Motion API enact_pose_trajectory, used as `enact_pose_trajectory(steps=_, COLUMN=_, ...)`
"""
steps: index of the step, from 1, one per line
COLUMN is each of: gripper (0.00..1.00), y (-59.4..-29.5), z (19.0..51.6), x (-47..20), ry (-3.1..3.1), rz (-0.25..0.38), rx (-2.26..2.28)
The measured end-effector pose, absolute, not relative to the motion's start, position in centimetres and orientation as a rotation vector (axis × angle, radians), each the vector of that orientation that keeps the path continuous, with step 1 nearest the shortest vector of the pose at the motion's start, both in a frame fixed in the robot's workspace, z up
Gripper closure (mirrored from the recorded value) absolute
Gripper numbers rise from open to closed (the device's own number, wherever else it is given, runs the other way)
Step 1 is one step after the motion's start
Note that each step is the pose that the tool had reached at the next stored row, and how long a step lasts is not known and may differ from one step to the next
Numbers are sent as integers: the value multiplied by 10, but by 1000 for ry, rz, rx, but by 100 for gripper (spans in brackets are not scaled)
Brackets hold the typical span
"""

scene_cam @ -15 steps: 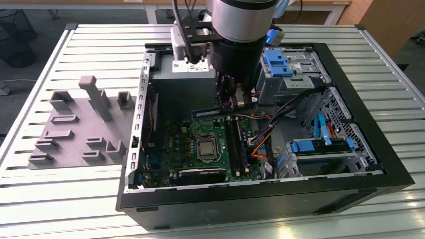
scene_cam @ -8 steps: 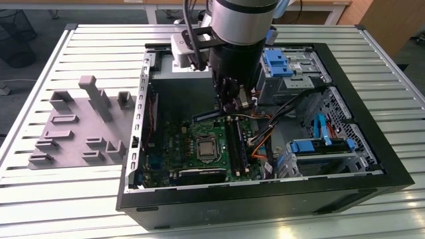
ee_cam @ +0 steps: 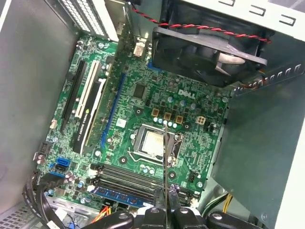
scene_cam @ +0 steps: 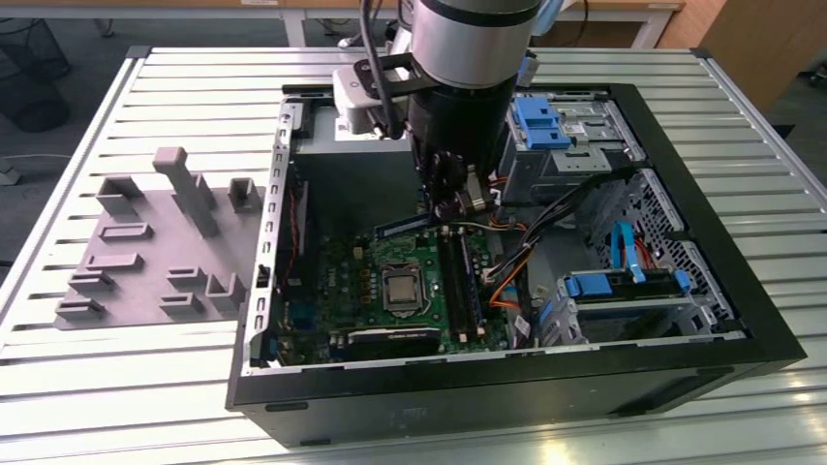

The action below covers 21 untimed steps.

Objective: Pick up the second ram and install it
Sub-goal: 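Insert the second ram into the second slot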

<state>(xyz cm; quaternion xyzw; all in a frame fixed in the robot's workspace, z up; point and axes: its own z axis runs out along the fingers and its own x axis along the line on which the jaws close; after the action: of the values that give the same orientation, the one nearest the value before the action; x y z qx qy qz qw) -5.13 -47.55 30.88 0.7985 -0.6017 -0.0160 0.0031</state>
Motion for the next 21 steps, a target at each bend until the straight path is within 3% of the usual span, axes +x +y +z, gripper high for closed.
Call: enact_pose_trajectory(steps=21, gripper=86, y=-475, z=305, x=-51, ry=-2317, rz=-51, rx=2120)
